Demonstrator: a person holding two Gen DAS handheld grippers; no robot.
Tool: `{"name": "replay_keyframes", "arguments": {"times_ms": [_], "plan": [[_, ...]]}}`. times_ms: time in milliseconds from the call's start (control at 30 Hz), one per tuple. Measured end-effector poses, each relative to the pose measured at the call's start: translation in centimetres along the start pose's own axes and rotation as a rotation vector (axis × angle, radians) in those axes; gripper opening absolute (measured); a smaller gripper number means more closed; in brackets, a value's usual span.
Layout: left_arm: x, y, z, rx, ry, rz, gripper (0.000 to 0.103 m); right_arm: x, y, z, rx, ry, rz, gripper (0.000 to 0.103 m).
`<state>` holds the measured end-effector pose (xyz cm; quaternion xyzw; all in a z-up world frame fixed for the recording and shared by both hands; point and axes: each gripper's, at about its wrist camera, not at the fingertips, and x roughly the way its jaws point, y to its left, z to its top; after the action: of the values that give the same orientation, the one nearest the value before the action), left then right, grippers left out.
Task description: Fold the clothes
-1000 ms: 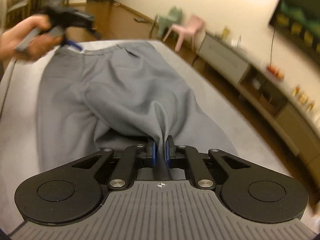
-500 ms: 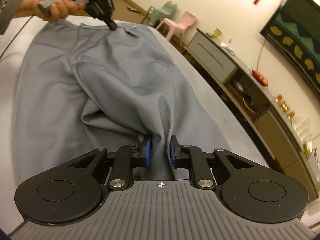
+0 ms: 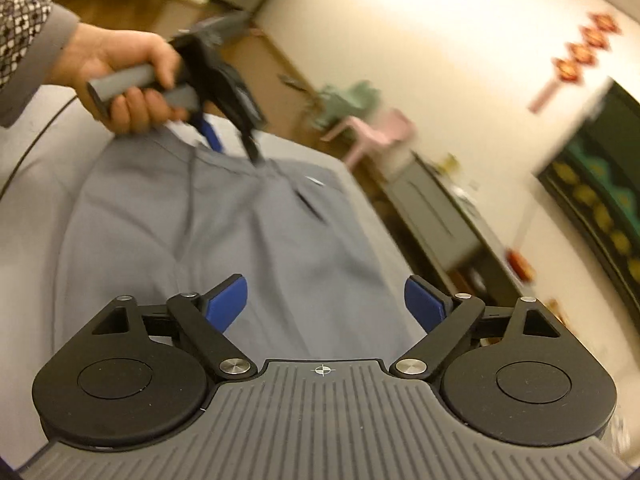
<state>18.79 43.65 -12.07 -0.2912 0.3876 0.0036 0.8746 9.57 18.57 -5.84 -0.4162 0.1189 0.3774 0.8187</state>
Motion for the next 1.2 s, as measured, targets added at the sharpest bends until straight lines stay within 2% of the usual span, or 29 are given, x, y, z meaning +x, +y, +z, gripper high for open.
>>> {"name": "replay_keyframes", "arguments": {"times_ms": [67, 100, 200, 267, 367, 433, 467, 500, 567, 633, 700, 800, 867, 967, 1033, 1133, 1200], "plan": [[0.2, -0.6, 0.2, 0.054, 0.006, -0.029, 0.045, 3.5, 0.4, 1.4, 0.010, 0.024, 0.049, 0.084], [0.1, -0.8, 0.3, 0.073, 0.012, -0.072, 0.032, 5.2, 0.4, 1.9, 0.026, 0.041, 0.081, 0.084], [-0.4, -1.4, 0.4, 0.118, 0.011, -0.159, 0.030, 9.4, 0.5, 2.9, 0.055, 0.078, 0.139, 0.087], [-0.2, -1.7, 0.4, 0.125, 0.015, -0.198, 0.033, 12.4, 0.6, 3.0, 0.059, 0.124, 0.180, 0.089], [0.2, -0.5, 0.5, 0.105, -0.004, -0.179, 0.037, 16.3, 0.8, 2.8, 0.077, 0.189, 0.235, 0.086], [0.2, 1.1, 0.7, 0.042, -0.027, -0.195, 0.040, 17.9, -0.3, 3.0, 0.168, 0.203, 0.287, 0.057], [0.1, 1.8, 0.8, 0.015, -0.039, -0.201, 0.041, 18.6, -1.3, 3.3, 0.236, 0.234, 0.328, 0.014], [-0.3, 2.2, 1.0, 0.001, -0.053, -0.198, 0.045, 19.1, -1.8, 3.7, 0.268, 0.260, 0.342, 0.000], [-1.0, 3.2, 1.2, -0.028, -0.082, -0.192, 0.055, 18.6, -1.8, 4.0, 0.227, 0.254, 0.326, 0.000], [-1.5, 3.9, 1.5, -0.053, -0.104, -0.179, 0.075, 16.9, -2.1, 4.5, 0.211, 0.211, 0.295, 0.000], [-1.2, 4.2, 1.7, -0.069, -0.091, -0.175, 0.086, 13.9, -2.8, 5.0, 0.251, 0.125, 0.285, 0.000], [0.2, 3.7, 1.8, -0.044, -0.020, -0.186, 0.088, 10.4, -3.0, 5.0, 0.268, 0.055, 0.278, 0.000], [1.1, 2.7, 1.6, -0.002, 0.027, -0.196, 0.083, 9.3, -2.8, 4.5, 0.260, 0.051, 0.266, 0.000], [0.7, 1.6, 1.4, 0.066, 0.040, -0.206, 0.076, 8.3, -3.1, 4.1, 0.250, 0.047, 0.241, 0.000], [-0.2, 1.6, 1.6, 0.066, 0.029, -0.260, 0.073, 7.5, -3.2, 4.4, 0.255, 0.028, 0.217, 0.000], [-1.4, 1.7, 1.7, 0.060, 0.013, -0.318, 0.074, 6.8, -3.3, 4.7, 0.259, 0.010, 0.204, 0.000], [-1.4, 1.5, 1.4, 0.072, 0.029, -0.302, 0.077, 6.8, -2.8, 4.5, 0.239, 0.022, 0.209, 0.000]]}}
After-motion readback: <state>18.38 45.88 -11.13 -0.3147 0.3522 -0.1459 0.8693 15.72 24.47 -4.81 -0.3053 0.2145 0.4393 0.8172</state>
